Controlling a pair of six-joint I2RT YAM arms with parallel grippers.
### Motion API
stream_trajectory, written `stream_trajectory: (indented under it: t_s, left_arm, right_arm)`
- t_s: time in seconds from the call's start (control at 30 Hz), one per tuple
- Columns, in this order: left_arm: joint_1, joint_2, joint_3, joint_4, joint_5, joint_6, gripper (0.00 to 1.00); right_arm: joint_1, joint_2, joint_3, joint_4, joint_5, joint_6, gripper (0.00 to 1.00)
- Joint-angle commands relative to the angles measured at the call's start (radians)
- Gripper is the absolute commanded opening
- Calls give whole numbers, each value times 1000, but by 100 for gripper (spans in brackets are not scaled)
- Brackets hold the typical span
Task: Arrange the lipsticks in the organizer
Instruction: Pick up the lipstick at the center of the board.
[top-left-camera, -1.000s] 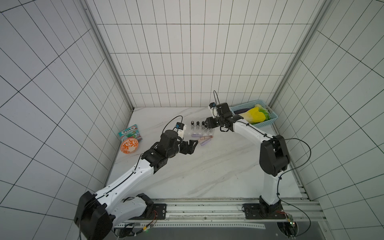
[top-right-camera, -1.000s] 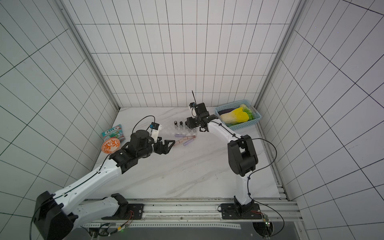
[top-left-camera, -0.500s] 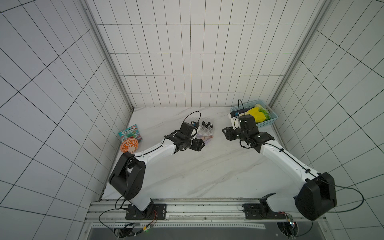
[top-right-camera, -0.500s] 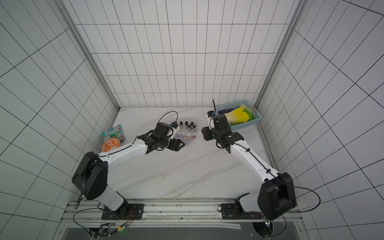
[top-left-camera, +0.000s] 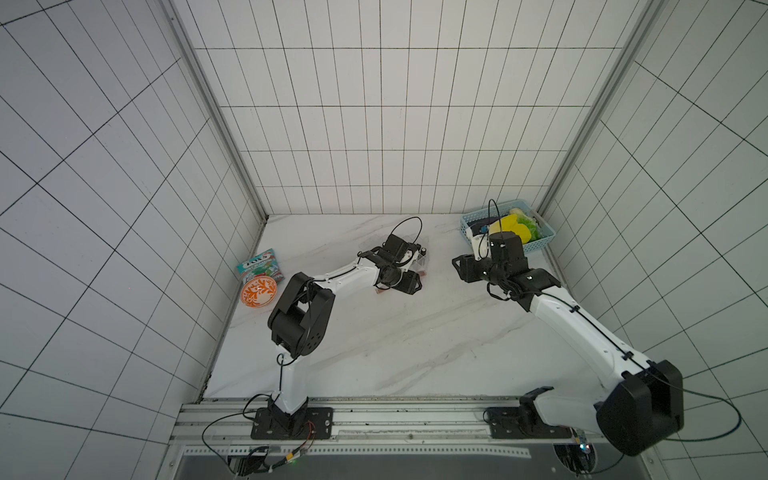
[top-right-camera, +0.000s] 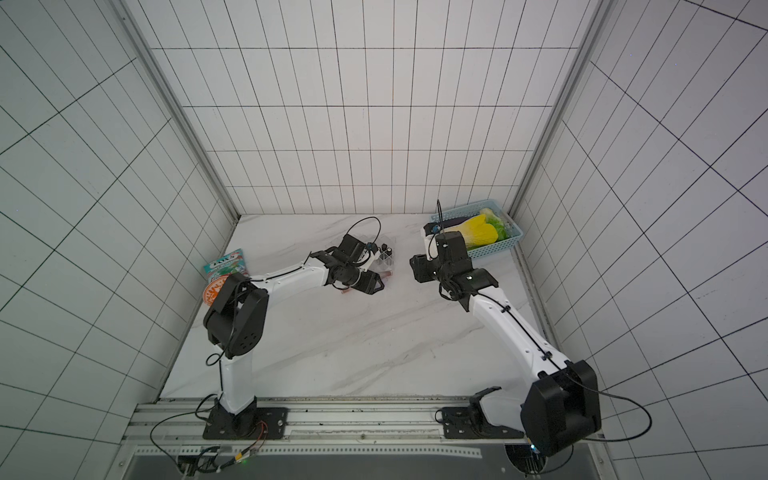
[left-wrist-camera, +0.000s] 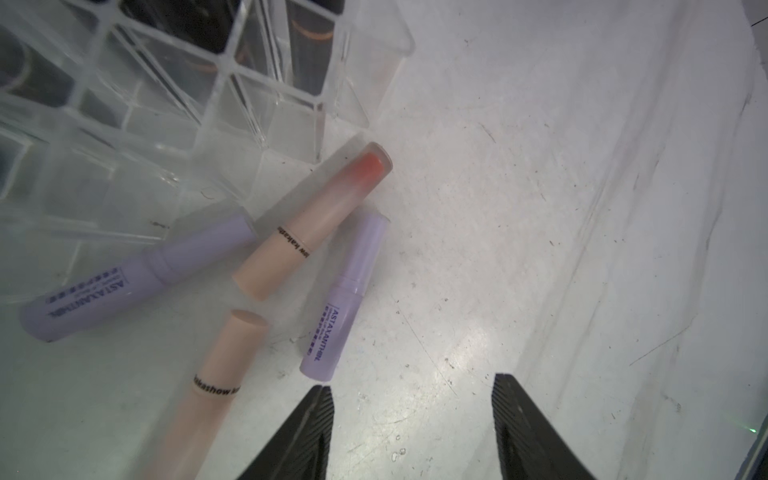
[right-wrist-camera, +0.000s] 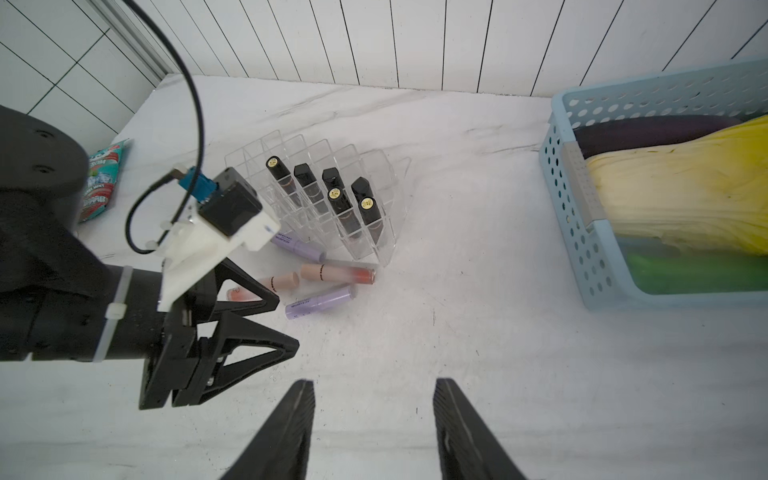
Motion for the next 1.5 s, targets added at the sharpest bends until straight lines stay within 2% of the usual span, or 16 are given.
stream_trajectory:
  t_s: [0.0,0.33,0.57,0.8,0.9,1.0,1.13,1.33,1.47]
  left_arm:
    - [-8,44,52,-64,-43,16,59]
    - [-8,132,155,-92,-120,26,57]
    - [-12,199,226,-147,-133,35,49]
    - [-15,242,261,-179,-143,42,49]
    - [-24,260,282,-208,-162,52,42]
    - [-33,259,281,-223,-176,64,28]
    - [-38,226,251,-224,-179,64,15]
    - [-47,133,183,-231,-132,64,12]
    - [-49,-52,51,-182,-22,35,12]
  right_arm:
    - [-13,-24,-37,-1,-34,12,50]
    - [-17,-48,-40,-1,-70,17,49]
    - [-21,-47,-38,-3,-84,21,49]
    - [-22,-48,-32,-9,-98,23,49]
    - [-22,-52,-29,-13,-102,25,49]
    - [-23,-55,-26,-16,-109,26,49]
    - [-25,-68,-22,-30,-116,29,49]
    - [-35,-110,-29,-64,-129,34,49]
    - [-69,-91,7,-157,-157,47,51]
